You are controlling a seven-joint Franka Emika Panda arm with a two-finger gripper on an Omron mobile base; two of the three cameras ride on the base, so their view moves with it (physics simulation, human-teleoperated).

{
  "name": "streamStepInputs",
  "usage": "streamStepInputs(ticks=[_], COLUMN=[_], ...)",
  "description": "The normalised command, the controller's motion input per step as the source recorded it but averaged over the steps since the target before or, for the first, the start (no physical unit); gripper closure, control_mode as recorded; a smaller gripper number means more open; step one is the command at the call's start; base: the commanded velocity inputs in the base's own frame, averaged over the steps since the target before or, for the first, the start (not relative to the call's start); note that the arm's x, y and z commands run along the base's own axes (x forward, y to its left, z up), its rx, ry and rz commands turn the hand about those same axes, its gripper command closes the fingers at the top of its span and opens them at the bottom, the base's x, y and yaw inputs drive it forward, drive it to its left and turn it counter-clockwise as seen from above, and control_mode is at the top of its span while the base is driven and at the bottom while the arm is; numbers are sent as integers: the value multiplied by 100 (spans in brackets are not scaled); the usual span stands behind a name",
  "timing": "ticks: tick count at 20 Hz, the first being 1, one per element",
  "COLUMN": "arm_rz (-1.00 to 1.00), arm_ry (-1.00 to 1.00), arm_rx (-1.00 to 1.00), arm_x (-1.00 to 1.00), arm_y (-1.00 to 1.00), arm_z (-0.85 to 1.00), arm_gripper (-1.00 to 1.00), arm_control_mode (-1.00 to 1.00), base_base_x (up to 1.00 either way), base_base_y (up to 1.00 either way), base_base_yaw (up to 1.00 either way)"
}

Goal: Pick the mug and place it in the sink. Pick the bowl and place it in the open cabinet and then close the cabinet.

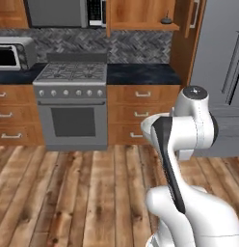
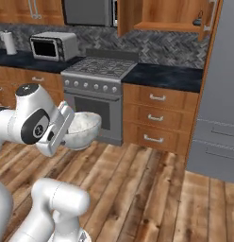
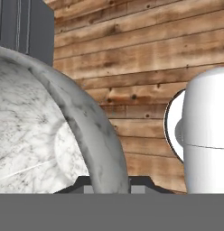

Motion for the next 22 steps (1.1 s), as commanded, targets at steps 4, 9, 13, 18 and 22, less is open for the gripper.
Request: streamStepInputs(ticks=[4,9,13,18,22], arm_rz=[0,0,0,0,0], arm_ry=[0,0,0,0,0], arm_rx=[0,0,0,0,0], arm_x=[0,0,0,0,0], arm_y=[0,0,0,0,0], arm_z=[0,0,0,0,0], arm_gripper=[100,100,100,100,100], arm_control_mode=[100,100,100,100,100], base_base_x=[100,100,100,79,81], base_base_y=[2,28,47,49,11], base_base_yaw=[-23,-29,-36,-26,-5])
